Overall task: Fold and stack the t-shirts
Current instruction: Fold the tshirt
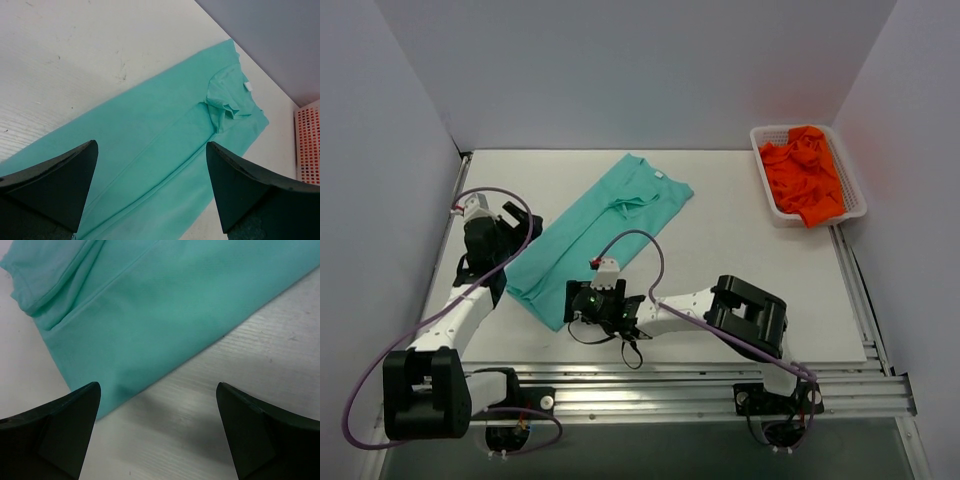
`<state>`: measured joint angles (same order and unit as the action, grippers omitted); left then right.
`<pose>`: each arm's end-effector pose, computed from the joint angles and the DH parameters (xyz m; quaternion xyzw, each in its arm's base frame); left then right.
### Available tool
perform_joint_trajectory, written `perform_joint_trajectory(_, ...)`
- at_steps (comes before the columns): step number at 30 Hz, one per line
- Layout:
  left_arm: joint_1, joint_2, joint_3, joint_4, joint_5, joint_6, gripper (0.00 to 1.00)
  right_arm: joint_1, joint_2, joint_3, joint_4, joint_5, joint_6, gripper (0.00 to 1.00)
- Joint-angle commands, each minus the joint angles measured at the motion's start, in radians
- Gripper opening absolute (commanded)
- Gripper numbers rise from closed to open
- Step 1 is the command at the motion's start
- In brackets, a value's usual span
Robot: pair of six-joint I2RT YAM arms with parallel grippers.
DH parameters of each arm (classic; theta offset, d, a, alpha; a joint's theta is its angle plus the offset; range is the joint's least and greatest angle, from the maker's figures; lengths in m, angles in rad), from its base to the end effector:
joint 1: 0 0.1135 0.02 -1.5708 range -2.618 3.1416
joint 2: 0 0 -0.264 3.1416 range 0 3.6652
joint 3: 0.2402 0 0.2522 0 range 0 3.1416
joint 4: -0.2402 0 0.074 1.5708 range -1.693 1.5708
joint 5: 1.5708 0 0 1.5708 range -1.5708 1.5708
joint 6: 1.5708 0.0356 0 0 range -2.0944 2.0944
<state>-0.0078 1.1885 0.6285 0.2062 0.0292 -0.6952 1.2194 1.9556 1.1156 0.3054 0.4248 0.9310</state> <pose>0.2637 -0.0031 0.2412 -0.2686 0.7753 -0.2080 0.5325 0.1580 0.3882 0.1616 -0.0187 0.8554 0.3388 0.3913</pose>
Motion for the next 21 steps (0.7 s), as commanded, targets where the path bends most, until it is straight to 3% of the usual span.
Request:
perform_joint_trajectory(1,0.035,-0.021,-0.009,0.022,0.003,0.013,0.98,0.008,0.042,0.049,-0.009,-0.038,0.022,0.96)
perform_joint_trajectory(16,0.08,-0.006,-0.026,0.048,0.041,0.01,0.98,0.006,0.16,0.135,-0.005,-0.095,0.012,0.9)
perform_joint_trajectory(19,0.089,-0.003,-0.03,0.056,0.049,0.008,0.98,0.002,0.164,0.13,0.0,-0.1,0.014,0.74)
perform_joint_trajectory(21,0.094,0.0,-0.033,0.059,0.058,0.008,0.98,-0.003,0.166,0.125,-0.002,-0.106,0.012,0.49)
